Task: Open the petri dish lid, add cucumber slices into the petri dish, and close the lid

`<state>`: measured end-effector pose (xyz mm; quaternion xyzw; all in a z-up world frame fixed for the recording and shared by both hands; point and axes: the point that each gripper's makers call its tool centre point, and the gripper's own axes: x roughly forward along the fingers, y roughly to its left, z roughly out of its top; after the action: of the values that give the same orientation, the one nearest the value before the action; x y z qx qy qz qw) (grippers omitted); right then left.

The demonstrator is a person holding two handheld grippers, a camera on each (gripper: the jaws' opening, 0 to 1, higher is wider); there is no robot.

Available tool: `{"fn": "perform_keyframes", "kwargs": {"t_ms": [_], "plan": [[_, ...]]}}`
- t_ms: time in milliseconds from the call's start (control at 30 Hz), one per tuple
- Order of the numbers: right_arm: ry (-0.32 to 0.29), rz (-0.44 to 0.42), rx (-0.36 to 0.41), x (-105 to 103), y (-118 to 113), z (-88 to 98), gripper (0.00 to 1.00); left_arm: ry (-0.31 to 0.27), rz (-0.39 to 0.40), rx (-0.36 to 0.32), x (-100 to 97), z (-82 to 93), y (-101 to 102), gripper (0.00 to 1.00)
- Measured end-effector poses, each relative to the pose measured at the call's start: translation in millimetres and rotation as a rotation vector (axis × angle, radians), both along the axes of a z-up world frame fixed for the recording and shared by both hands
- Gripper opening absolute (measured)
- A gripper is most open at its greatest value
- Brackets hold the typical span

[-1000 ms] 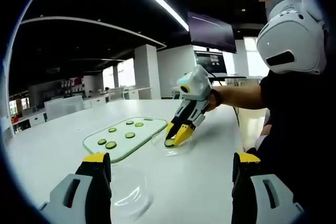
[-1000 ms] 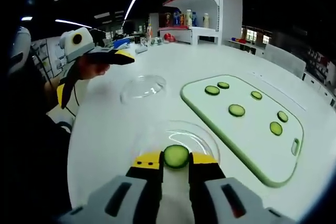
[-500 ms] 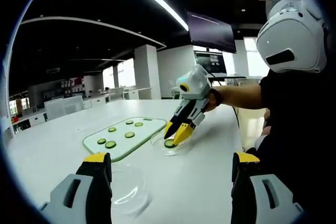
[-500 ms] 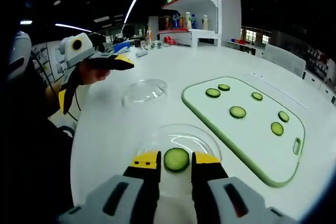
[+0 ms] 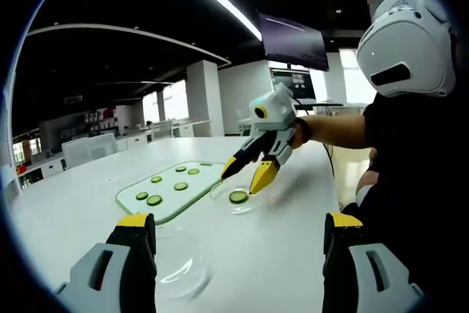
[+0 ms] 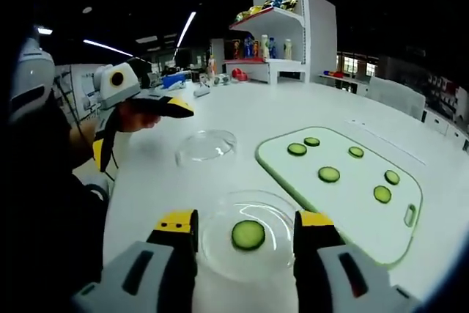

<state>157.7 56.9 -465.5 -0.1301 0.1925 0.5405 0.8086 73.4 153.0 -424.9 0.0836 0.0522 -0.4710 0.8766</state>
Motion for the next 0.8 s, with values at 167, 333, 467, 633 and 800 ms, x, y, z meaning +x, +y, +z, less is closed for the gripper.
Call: {"fn": "perform_keyframes", "kwargs": {"t_ms": [167,333,467,633,800], "plan": [[-0.006,0.020,0.043,-7,-3,6.0,0.61,-0.001,0.003,-0.001,0.3,0.8,1,0.94],[-0.029,0.041,0.070,-14,-8,8.9,0.73,-0.002,0.003,-0.002,0.1,1.0,2,0.94],[-0.051,0.053,0.089,-19,-13,9.1,0.80,-0.005,0.000,-0.008,-0.3,2.6,1,0.94],[-0.072,0.082,0.112,-32,-22,9.4,0.89,-0.005,-0.002,-0.001,-0.2,1.9,1,0.94],[-0.057,0.066,0.166,-36,-31,11.7,0.95,-0.006,0.001,-0.003,1.1,2.8,2,0.94]]}}
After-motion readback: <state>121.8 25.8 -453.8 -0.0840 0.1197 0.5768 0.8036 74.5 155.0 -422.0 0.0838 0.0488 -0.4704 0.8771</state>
